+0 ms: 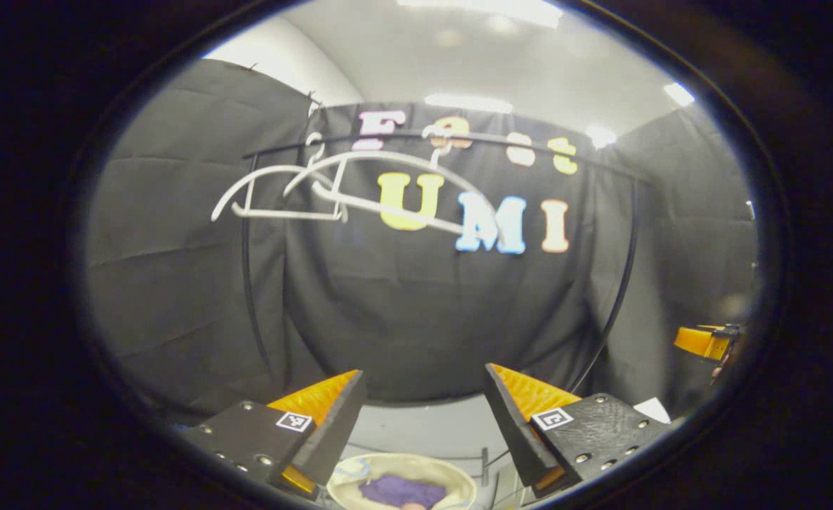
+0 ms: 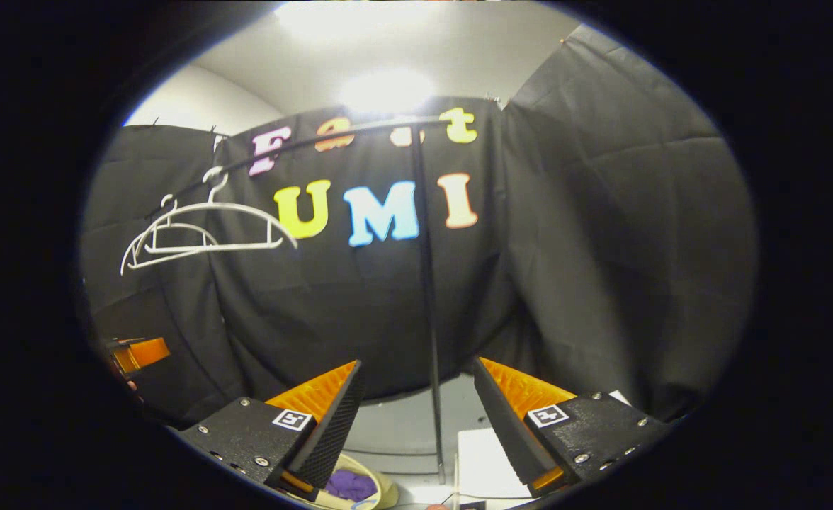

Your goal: Grasp the clothes on the hanger with both hands and then place them into the laundry hamper below.

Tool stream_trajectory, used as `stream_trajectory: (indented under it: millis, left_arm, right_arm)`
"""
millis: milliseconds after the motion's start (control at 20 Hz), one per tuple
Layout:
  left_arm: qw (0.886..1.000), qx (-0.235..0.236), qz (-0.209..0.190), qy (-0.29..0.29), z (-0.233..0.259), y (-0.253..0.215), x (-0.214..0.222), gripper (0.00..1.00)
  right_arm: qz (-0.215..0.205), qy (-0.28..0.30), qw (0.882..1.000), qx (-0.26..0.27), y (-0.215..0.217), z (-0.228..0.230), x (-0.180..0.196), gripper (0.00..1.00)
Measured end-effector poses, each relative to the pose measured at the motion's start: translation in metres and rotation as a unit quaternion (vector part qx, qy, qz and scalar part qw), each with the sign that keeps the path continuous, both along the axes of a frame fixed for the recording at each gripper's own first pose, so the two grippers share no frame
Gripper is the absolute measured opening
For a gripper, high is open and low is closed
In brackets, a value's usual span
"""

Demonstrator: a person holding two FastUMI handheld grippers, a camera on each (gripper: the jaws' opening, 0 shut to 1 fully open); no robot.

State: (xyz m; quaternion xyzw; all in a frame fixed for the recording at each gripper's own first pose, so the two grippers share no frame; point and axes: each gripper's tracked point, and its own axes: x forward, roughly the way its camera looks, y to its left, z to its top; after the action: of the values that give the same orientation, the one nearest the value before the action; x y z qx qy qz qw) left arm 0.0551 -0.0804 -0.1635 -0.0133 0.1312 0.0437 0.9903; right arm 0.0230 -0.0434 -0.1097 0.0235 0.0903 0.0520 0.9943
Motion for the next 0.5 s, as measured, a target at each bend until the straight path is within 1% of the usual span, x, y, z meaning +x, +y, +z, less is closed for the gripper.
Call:
stream_trajectory:
  millis: [100, 150, 250, 300, 350, 450, 500]
  left_arm:
    - [0.999, 0.005, 0.013, -0.031, 0.024, -0.009, -0.002, 1.0]
    - [0.998, 0.006, 0.019, -0.053, 0.04, -0.015, 0.0, 1.0]
    - [0.995, 0.004, 0.029, -0.095, 0.079, -0.028, -0.001, 1.0]
    - [0.993, -0.002, 0.029, -0.112, 0.102, -0.036, -0.005, 1.0]
    - [0.992, -0.014, 0.026, -0.123, 0.121, -0.047, -0.009, 1.0]
    - [0.989, -0.029, 0.003, -0.142, 0.152, -0.073, -0.012, 1.0]
    - [0.989, -0.026, -0.005, -0.148, 0.164, -0.077, -0.015, 1.0]
  right_arm:
    - [-0.013, -0.051, 0.999, -0.013, -0.033, 0.032, -0.003, 0.94]
    - [-0.019, -0.072, 0.997, -0.023, -0.049, 0.048, -0.003, 0.91]
    - [-0.03, -0.099, 0.994, -0.044, -0.079, 0.064, -0.004, 0.91]
    - [-0.034, -0.105, 0.993, -0.049, -0.092, 0.072, -0.007, 0.94]
    - [-0.036, -0.106, 0.993, -0.048, -0.101, 0.075, -0.008, 0.94]
    - [-0.044, -0.098, 0.994, -0.036, -0.115, 0.08, -0.011, 0.95]
    - [-0.048, -0.094, 0.994, -0.027, -0.119, 0.081, -0.013, 0.94]
